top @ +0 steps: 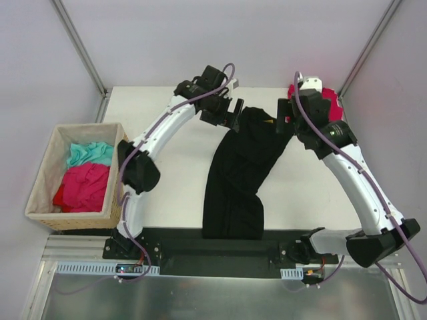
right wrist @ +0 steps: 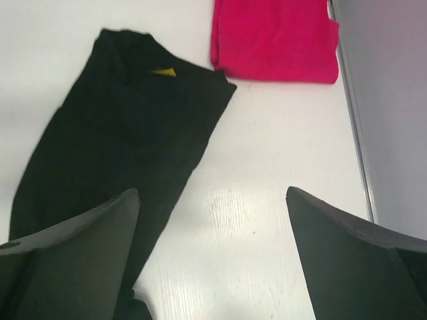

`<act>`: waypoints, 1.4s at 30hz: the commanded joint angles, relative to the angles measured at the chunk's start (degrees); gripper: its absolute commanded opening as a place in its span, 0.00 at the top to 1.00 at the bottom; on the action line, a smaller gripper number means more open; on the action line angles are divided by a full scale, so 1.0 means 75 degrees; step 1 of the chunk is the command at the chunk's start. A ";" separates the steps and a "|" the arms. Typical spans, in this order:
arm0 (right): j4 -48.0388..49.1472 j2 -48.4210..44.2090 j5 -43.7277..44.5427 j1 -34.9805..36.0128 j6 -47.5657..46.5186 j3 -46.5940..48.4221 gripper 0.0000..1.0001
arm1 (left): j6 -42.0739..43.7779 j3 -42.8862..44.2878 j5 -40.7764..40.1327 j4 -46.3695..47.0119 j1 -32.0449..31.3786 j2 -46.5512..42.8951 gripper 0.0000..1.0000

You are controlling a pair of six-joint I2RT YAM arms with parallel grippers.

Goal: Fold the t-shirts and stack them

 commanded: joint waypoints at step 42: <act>-0.0706 -0.0830 0.0369 0.1441 0.0520 -0.1435 0.03 | 0.0237 0.2356 -0.4132 -0.1731 -0.0281 0.4275 0.01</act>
